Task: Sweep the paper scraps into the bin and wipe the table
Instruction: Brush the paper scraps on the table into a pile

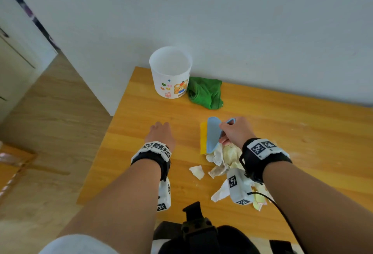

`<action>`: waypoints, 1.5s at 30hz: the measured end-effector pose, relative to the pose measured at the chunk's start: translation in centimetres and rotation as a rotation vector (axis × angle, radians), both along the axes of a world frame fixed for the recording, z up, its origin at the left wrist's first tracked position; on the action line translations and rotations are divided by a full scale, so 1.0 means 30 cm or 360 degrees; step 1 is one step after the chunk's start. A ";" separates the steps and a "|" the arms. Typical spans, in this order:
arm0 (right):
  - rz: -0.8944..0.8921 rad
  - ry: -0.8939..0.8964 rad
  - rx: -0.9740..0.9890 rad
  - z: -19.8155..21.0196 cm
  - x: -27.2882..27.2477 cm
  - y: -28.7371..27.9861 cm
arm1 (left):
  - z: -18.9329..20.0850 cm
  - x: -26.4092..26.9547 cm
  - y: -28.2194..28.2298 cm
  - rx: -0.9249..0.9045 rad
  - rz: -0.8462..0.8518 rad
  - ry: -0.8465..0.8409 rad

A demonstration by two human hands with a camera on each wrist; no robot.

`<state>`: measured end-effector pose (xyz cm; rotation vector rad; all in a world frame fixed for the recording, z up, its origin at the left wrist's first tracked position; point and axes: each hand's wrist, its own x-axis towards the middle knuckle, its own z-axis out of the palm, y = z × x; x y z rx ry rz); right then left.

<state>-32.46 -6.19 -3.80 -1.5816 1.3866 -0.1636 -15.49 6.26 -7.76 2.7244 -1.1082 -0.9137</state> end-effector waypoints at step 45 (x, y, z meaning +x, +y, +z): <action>0.0801 0.0237 0.0333 0.041 -0.257 0.062 | 0.047 -0.303 0.159 -0.0024 0.0201 -0.0062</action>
